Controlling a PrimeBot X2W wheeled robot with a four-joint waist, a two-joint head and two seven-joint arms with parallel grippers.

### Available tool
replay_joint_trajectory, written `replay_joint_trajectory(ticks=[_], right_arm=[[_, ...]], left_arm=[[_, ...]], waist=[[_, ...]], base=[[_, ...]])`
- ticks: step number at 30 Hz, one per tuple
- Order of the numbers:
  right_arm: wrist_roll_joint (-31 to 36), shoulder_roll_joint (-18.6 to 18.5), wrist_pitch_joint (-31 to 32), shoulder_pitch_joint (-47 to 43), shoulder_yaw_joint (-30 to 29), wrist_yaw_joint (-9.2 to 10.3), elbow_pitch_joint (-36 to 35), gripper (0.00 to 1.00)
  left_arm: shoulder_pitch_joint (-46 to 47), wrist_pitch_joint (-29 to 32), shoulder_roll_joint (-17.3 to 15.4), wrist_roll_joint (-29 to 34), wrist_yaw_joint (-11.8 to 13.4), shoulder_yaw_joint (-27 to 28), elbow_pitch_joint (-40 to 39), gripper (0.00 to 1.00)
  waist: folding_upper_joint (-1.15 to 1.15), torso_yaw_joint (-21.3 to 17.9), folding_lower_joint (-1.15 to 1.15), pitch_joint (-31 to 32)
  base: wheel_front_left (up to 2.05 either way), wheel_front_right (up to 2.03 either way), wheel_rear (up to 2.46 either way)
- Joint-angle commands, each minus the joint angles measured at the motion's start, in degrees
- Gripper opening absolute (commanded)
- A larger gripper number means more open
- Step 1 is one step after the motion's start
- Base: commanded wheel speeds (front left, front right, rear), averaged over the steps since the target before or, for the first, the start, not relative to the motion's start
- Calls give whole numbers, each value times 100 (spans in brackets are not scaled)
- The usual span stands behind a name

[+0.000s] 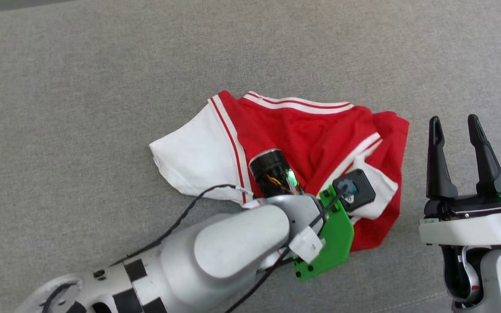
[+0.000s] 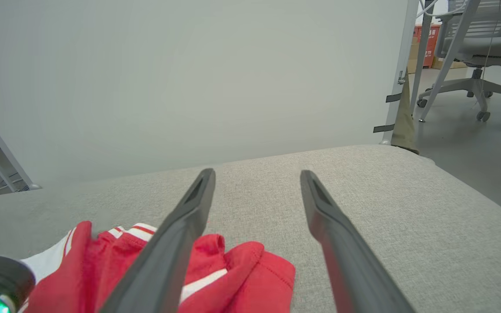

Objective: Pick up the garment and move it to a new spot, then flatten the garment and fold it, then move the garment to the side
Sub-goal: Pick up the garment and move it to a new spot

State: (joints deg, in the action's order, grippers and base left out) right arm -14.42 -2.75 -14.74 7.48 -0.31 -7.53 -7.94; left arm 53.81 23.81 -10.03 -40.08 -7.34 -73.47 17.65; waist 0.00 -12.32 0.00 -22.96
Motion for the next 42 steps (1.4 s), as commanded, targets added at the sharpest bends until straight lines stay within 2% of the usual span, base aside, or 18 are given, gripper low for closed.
replay_joint_trajectory(ticks=[1,5,6,7,11,16,22,26,31,38,42], right_arm=[[-46,-12,-26,99,-10,4,-19,100],[-29,-12,-26,158,12,4,11,100],[-20,-12,-26,162,8,4,24,100],[-11,-12,-26,156,-4,4,34,100],[35,-12,-26,88,-43,4,97,100],[82,-12,-26,-83,-134,4,162,100],[158,-12,-26,-333,-177,4,219,100],[198,-12,-26,-488,-182,4,247,100],[216,-12,-26,-661,-184,4,276,100],[241,-12,-26,-848,-181,4,296,100],[267,-12,-26,-936,-210,4,306,100]], left_arm=[[-188,48,75,94,-14,13,35,0],[-393,32,189,239,-14,13,135,0],[-410,-70,212,255,-14,12,176,34],[-404,-187,235,251,-14,12,214,100],[-285,-751,328,415,-14,12,328,100],[-210,-1798,383,706,-14,12,425,100],[-86,-3046,364,589,24,160,789,100],[-187,-3591,289,492,368,581,1073,100],[-403,-3856,-3,634,975,1111,1142,100],[-1322,-3879,-671,1135,1738,2420,240,100],[-2054,-3880,-985,1435,2032,3176,-236,100]], waist=[[0,-26,0,-104],[0,11,0,-138],[0,33,0,-116],[0,60,0,-86],[0,179,0,125],[0,386,0,535],[0,656,0,1021],[0,799,0,1268],[0,957,0,1496],[0,1144,0,1719],[0,1219,0,1845]], base=[[0,0,0],[0,0,0],[0,0,0],[0,0,0],[0,0,0],[0,0,0],[0,0,0],[0,0,0],[0,0,0],[0,0,0],[0,0,0]])
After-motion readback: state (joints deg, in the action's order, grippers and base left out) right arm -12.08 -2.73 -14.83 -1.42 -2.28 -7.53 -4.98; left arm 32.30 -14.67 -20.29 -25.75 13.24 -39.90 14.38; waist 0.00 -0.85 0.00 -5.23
